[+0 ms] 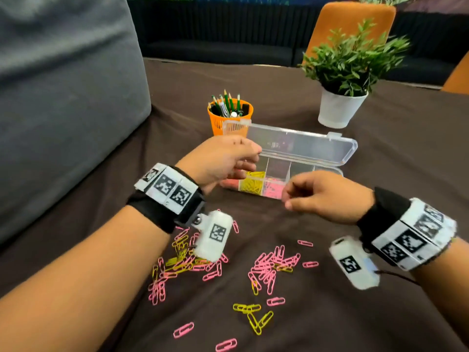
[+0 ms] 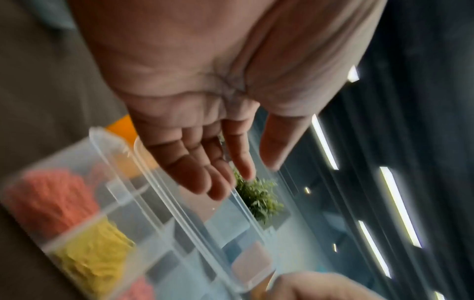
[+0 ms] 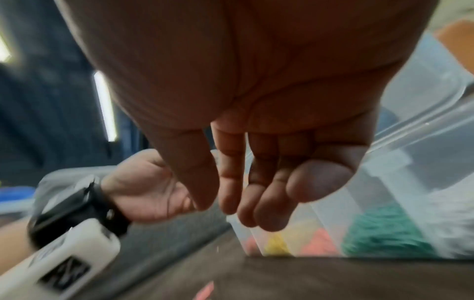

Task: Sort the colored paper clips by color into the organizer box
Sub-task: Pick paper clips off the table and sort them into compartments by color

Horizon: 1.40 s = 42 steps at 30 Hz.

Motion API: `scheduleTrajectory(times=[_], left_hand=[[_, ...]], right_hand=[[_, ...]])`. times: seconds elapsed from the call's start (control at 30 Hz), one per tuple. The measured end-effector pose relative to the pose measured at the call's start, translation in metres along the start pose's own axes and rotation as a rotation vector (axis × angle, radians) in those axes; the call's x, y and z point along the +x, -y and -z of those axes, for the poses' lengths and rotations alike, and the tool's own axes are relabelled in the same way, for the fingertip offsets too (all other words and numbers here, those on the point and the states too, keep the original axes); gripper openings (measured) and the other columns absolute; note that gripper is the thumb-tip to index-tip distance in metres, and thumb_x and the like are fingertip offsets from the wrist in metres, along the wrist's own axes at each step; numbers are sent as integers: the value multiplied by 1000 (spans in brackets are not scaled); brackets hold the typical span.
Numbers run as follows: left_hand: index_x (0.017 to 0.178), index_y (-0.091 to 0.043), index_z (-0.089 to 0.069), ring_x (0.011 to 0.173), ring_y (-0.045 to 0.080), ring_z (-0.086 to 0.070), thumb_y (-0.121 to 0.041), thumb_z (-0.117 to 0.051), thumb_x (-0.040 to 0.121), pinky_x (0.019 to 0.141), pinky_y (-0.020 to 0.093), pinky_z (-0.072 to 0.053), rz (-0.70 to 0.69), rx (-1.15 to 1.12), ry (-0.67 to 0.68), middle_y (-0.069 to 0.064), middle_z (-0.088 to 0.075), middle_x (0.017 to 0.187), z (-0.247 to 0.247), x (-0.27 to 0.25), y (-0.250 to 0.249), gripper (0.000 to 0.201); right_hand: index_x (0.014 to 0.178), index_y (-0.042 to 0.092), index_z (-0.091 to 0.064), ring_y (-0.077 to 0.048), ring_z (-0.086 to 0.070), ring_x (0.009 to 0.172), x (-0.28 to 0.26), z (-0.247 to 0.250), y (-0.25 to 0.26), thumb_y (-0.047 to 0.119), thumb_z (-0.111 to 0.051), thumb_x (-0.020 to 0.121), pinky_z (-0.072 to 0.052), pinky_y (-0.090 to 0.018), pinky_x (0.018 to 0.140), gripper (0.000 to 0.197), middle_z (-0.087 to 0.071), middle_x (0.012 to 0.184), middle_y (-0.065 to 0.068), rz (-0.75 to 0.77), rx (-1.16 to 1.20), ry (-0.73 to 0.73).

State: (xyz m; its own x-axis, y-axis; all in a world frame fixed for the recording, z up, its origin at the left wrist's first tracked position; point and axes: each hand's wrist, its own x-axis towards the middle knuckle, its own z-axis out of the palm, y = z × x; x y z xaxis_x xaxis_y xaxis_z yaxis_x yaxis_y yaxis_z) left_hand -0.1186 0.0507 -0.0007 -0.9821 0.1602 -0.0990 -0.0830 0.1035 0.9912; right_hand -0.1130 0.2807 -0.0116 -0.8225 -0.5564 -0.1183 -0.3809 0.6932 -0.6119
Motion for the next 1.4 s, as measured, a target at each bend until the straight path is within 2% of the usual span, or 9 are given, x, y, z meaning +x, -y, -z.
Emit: scheduleTrajectory(times=[0.17,0.37,0.57,0.73,0.93,1.13,1.2,1.27,1.4], left_hand=[[90,-25,-74,65,-9,-57,-20,-74,85,64,5,-39,-161,964,358,-21,-65,69,6,-72,15,7],[100,-29,-67,73,1,-55,-46,-72,81,73,23,-50,-90,1338,550,-12,-67,87,-24,-128,52,26],[87,-26,-64,82,11,-60,-50,-69,80,75,34,-54,-127,1348,494,-8,-64,86,-22,-135,70,26],[78,-23,-61,75,8,-58,-38,-66,82,71,29,-52,-157,1266,467,-9,-63,79,-18,-143,64,16],[63,-22,-56,73,15,-68,-23,-72,71,73,41,-56,-24,868,312,-6,-71,74,-7,-148,57,18],[103,-19,-56,74,38,-70,2,-70,84,71,43,-57,14,438,291,4,-66,71,-8,-155,57,32],[111,-23,-62,72,27,-69,2,-62,90,75,43,-59,20,470,317,4,-63,74,-11,-155,57,33],[93,-25,-70,67,13,-66,-1,-55,90,75,37,-60,47,604,341,-3,-65,72,-15,-155,55,28],[90,-27,-68,62,1,-54,-23,-56,85,60,18,-42,6,989,342,-18,-57,61,-33,-159,50,14]], right_hand=[[90,32,-67,-3,-61,74,-45,-34,3,22,-68,83,-48,-19,73,12,-66,79,15,59,-284,204],[93,28,-61,-11,-56,83,-54,-68,8,32,-62,83,-49,-30,80,11,-60,87,13,44,-493,260],[83,24,-49,-12,-53,76,-58,-72,9,36,-69,81,-48,-32,74,23,-58,80,10,-59,-476,168],[81,28,-47,-12,-54,78,-62,-71,6,42,-68,83,-46,-29,72,25,-58,82,11,-63,-471,133],[110,39,-59,-10,-52,88,-64,-76,6,45,-63,88,-47,-30,83,24,-50,93,12,-37,-459,133],[95,32,-64,-9,-55,87,-59,-78,12,32,-65,86,-49,-30,81,9,-53,92,12,15,-457,172],[83,28,-63,-5,-56,76,-60,-75,11,25,-68,80,-50,-30,77,6,-60,84,9,11,-357,165],[74,21,-64,-5,-55,63,-62,-70,13,16,-73,75,-49,-29,70,10,-66,75,0,-39,-97,153],[62,13,-66,-11,-50,53,-70,-61,11,11,-81,60,-38,-22,49,16,-63,69,-15,-168,475,84]])
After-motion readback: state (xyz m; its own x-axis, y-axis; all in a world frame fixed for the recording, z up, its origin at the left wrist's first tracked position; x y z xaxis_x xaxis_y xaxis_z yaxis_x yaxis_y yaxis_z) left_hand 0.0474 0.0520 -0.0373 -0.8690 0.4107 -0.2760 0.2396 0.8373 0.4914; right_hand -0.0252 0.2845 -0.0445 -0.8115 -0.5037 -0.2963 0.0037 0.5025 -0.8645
